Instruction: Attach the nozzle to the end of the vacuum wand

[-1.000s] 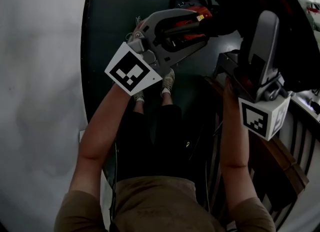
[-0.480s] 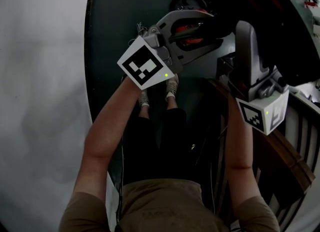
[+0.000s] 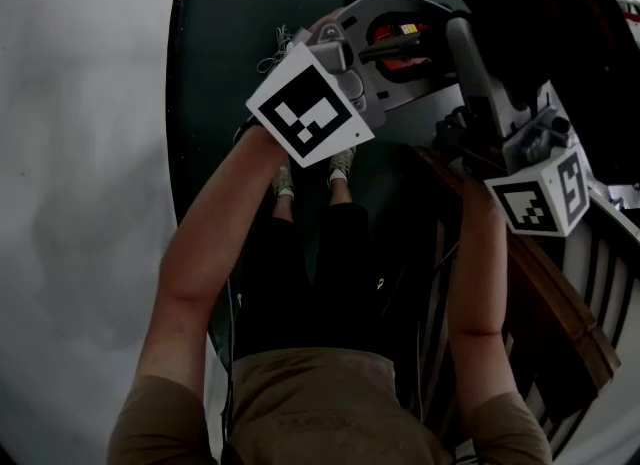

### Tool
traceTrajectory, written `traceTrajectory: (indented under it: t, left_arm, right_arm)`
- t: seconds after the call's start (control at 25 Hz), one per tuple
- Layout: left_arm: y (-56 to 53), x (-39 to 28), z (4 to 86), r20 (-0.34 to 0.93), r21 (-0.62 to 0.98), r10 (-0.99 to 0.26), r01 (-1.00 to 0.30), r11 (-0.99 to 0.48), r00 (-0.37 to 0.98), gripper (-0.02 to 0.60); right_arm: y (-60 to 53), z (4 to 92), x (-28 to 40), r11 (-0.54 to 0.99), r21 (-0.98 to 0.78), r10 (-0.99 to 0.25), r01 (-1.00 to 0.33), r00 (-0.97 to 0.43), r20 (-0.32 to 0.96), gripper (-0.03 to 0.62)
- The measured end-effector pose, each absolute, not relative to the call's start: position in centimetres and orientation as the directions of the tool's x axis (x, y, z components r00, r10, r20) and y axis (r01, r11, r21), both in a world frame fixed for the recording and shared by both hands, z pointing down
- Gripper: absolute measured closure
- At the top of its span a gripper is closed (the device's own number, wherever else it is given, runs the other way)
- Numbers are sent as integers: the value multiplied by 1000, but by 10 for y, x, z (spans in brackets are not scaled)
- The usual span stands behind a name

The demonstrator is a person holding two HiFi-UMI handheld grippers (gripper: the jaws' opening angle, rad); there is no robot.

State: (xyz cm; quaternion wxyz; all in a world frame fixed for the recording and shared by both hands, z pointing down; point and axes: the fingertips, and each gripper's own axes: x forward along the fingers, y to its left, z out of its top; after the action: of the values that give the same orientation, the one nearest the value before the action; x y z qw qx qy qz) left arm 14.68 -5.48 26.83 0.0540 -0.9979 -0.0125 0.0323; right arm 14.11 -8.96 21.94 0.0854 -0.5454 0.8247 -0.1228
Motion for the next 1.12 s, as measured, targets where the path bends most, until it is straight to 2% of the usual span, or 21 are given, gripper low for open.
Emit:
traceTrajectory:
  t: [0.24, 0.48, 0.8, 1.12]
  left_arm:
    - [-56, 151, 281, -67, -103, 4, -2, -995, 998, 397]
    - [-61, 151, 327, -14, -75, -23, -24, -997, 1000, 411]
    - [-59, 147, 326, -27, -63, -28, -30, -998, 999, 420]
    - [-62, 145, 326, -9, -46, -35, -36, -998, 999, 423]
  right_arm:
    - [-90, 218, 139, 405, -254, -912, -878, -410, -36, 356]
    - [-91, 212, 147, 459, -369, -887, -808, -442, -135, 359]
    - [-98, 225, 161, 456, -555, -868, -696, -484, -108, 359]
    - [-103, 223, 154, 456, -543, -863, -705, -500, -75, 359]
